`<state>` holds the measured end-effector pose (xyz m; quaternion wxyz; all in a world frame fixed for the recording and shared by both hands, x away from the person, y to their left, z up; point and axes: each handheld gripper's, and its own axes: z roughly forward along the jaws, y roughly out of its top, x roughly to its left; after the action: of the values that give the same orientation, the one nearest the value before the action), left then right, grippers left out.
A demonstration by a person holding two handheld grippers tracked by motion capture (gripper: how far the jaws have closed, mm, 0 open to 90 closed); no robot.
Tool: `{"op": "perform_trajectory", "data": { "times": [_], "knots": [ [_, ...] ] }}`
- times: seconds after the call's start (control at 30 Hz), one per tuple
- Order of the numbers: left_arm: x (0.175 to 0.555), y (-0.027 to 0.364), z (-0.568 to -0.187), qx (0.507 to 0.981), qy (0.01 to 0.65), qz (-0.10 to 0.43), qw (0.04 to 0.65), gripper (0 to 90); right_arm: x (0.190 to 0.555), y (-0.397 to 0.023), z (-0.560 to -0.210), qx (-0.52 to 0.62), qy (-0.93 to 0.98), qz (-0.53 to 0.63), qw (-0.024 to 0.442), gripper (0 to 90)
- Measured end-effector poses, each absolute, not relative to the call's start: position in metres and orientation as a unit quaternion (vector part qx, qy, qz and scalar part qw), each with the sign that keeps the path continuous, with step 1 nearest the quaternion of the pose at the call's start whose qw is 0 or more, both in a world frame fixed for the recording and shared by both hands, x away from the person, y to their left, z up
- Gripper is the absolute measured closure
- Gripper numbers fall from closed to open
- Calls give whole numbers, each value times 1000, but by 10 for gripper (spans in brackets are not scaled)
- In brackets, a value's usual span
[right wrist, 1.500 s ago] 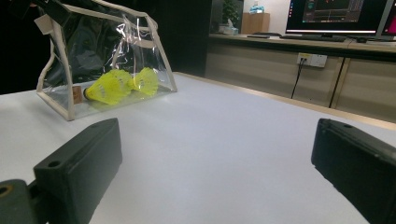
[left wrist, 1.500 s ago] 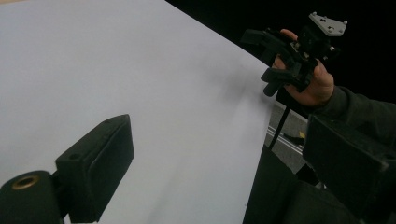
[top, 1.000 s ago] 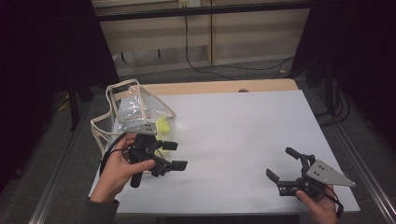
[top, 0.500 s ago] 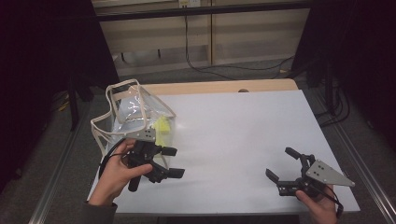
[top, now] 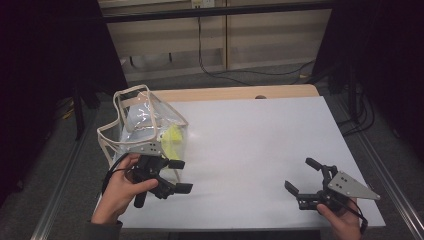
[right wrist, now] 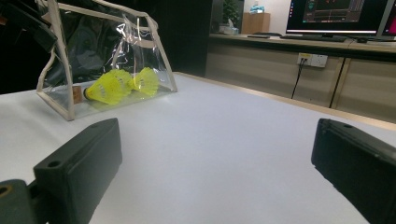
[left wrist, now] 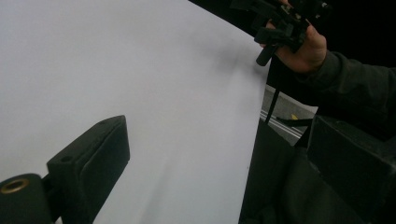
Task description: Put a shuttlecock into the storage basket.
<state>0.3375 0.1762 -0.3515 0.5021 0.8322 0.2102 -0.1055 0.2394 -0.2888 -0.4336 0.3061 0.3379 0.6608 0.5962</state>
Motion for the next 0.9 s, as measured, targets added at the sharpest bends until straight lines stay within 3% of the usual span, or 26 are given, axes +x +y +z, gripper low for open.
{"op": "perform_trajectory", "data": {
  "times": [0.9],
  "knots": [
    [335, 195, -360, 826, 215, -90, 513, 57, 239, -288, -434, 339, 661, 596, 306, 15]
  ]
}}
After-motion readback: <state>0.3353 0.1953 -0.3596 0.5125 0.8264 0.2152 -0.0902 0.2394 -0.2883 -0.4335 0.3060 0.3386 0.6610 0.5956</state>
